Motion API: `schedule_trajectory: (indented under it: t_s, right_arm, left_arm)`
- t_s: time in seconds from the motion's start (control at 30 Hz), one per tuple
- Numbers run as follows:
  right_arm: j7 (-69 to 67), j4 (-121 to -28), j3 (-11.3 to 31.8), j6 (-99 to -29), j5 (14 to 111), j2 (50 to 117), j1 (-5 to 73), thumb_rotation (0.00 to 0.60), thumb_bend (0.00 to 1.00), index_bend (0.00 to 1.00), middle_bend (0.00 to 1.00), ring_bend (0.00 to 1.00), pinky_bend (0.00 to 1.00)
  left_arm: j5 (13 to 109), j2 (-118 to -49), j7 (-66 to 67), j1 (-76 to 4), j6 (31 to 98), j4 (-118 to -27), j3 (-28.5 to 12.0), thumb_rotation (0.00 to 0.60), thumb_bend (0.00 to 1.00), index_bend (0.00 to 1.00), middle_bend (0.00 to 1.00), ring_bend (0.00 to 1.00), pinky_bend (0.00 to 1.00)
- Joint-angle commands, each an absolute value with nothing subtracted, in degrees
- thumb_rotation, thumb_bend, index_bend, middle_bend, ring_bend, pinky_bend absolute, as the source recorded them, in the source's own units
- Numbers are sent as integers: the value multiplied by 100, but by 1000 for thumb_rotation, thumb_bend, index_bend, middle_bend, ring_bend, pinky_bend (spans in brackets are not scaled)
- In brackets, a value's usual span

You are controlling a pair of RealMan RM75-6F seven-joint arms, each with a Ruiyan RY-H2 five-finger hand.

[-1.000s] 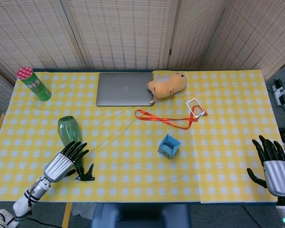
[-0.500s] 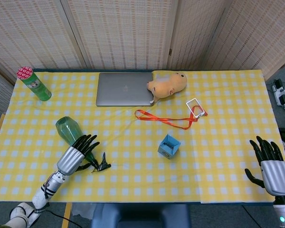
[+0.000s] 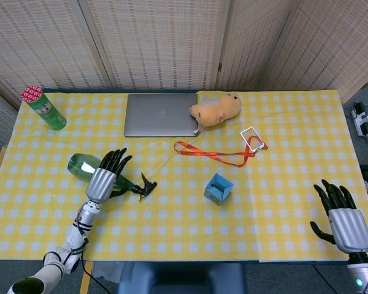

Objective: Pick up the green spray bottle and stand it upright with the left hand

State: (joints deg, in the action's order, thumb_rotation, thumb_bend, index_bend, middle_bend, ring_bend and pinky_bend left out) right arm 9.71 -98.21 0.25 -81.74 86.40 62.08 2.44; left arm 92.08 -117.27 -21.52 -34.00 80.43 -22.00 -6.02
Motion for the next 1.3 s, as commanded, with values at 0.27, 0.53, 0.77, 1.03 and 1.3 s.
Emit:
schedule_trajectory:
  t_s: [0.27,0.53,0.77,1.03,1.3]
  right_arm:
    - [622,-10020,-141,-8323,9071,5964,196,536,345,0,0,0,0]
    - [413,-10121,-345,-8716,9650,5817,36,534,346,0,0,0,0]
    - [262,-10096,-421,-8887,9861,5731,-40,535,345,0,0,0,0]
    - [281,-10167,-436,-8613,9777,5695,58,536,346,0,0,0,0]
    - [352,-10220,-382,-8355,9539,5680,155,536,346,0,0,0,0]
  left_arm:
    - [8788,-9989,253,-2970,7585,-5981,-486,600,190,218,207,83,122]
    - [8977,-9087,2124,-2759,7951,-8167,-437,600,181,131,540,530,733]
    - [8197,-8480,3540,-2852,7114,-9391,-461,600,178,343,1000,1000,1000]
    - [7674,-8588,5098,-3127,6771,-9117,-559,600,173,378,1000,1000,1000]
    - [7485,-9064,5418,-3389,6622,-8559,-673,600,180,364,1000,1000,1000]
